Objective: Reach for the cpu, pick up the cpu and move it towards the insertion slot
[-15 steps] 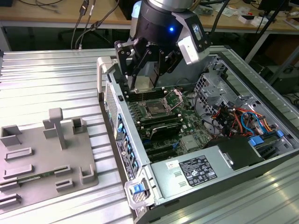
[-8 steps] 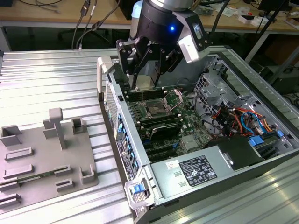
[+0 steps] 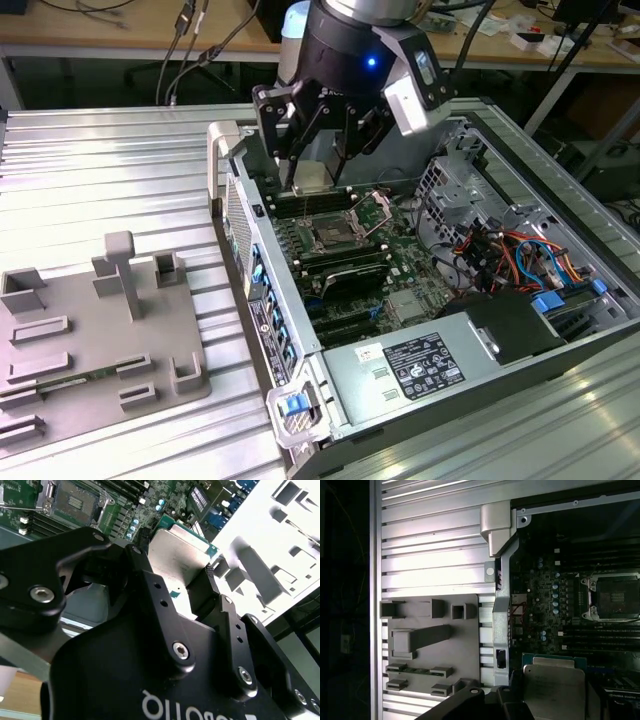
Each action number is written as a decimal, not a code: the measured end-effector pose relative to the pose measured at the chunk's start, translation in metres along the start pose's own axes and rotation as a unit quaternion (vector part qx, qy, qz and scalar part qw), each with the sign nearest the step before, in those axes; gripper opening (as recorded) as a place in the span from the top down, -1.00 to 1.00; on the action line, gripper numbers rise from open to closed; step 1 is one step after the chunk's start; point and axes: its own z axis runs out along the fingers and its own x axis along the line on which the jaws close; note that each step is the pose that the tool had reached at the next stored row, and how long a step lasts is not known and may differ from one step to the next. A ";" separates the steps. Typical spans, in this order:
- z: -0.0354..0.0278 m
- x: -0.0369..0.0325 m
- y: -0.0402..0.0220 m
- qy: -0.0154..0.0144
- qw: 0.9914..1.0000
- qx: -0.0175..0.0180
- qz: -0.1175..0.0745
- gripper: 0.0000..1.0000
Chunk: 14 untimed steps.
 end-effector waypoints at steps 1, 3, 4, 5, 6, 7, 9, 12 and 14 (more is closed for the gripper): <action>0.0001 -0.0005 0.0000 0.000 1.000 0.000 0.001 -0.09; 0.0004 -0.0018 0.0002 0.000 1.000 0.000 0.002 -0.09; 0.0008 -0.0028 0.0004 0.000 1.000 0.000 0.003 -0.09; 0.0012 -0.0033 0.0004 0.000 1.000 0.000 0.003 -0.09; 0.0018 -0.0042 0.0004 0.000 1.000 0.000 0.005 -0.09; 0.0021 -0.0057 0.0005 0.000 1.000 0.000 0.006 -0.09; 0.0036 -0.0106 0.0012 0.000 1.000 0.000 0.012 -0.09; 0.0076 -0.0153 0.0020 0.000 1.000 0.000 0.017 -0.09; 0.0095 -0.0165 0.0022 0.000 1.000 -0.001 0.021 -0.09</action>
